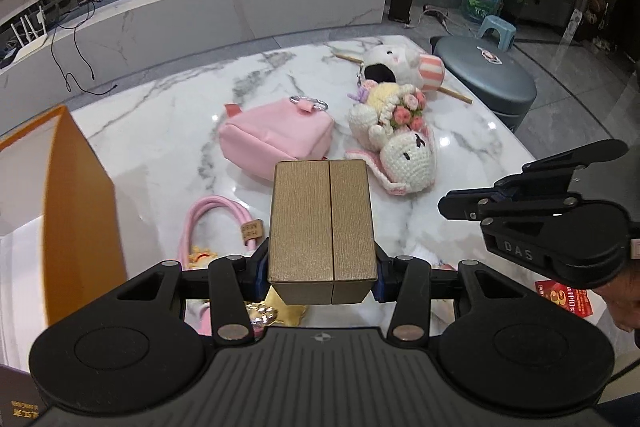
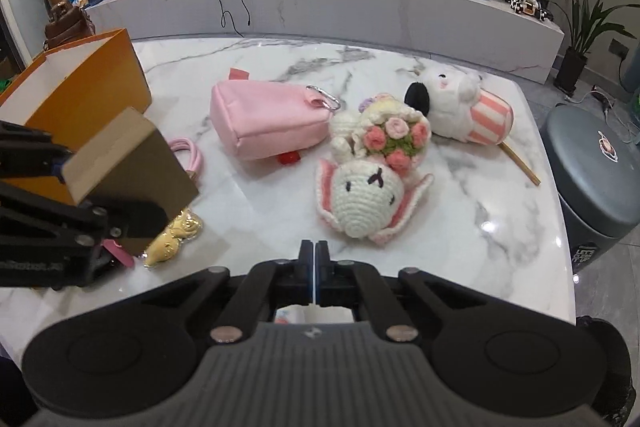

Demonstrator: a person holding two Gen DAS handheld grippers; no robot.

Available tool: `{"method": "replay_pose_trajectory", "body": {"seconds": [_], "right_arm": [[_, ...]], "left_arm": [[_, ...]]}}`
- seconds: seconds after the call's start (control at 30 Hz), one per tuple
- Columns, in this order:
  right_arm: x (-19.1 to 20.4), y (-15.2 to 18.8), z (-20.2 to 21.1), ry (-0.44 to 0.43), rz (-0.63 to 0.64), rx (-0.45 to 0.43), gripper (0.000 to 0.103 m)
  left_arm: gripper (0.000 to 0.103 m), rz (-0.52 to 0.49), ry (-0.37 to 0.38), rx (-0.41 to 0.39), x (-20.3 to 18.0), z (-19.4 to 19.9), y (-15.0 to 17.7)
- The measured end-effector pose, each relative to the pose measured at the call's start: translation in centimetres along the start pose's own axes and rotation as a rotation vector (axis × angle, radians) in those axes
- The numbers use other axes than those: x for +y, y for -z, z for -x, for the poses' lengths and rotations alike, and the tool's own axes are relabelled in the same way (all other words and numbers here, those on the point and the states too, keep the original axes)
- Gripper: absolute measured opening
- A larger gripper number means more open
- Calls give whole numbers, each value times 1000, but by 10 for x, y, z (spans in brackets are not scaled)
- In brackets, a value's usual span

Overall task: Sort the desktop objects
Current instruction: 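Carry cardboard box with left tool while right tool carries white can to white box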

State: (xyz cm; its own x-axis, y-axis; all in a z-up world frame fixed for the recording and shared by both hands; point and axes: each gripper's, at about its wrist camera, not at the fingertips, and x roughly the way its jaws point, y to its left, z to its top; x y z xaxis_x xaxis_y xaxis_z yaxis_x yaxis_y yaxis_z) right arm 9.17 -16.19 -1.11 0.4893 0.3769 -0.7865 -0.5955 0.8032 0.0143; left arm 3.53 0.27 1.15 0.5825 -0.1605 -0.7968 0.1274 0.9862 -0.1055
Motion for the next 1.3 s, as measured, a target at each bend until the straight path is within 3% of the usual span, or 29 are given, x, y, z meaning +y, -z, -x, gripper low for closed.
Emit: {"method": "replay_pose_trajectory", "body": {"seconds": [0.1, 0.2, 0.27, 0.47, 0.6, 0.73, 0.93, 1.3], "right_arm": [[3, 3, -5, 6, 7, 42, 12], [10, 10, -8, 11, 45, 71, 38], [16, 15, -9, -9, 82, 94, 40], [38, 27, -14, -95, 294, 97, 65], [39, 37, -23, -120, 406, 119, 64], [16, 37, -32, -150, 284, 184, 51], [8, 30, -29, -135, 220, 207, 49], [21, 11, 1, -115, 205, 117, 48]], "left_arm": [[52, 1, -6, 4, 6, 2, 2], [52, 0, -11, 7, 11, 3, 4], [52, 0, -10, 6, 14, 5, 4], [52, 3, -6, 6, 17, 7, 5], [52, -4, -4, 7, 16, 8, 6], [52, -7, -3, 8, 14, 8, 6], [52, -7, -3, 6, 14, 9, 6], [52, 12, 1, -43, 21, 31, 6]]}}
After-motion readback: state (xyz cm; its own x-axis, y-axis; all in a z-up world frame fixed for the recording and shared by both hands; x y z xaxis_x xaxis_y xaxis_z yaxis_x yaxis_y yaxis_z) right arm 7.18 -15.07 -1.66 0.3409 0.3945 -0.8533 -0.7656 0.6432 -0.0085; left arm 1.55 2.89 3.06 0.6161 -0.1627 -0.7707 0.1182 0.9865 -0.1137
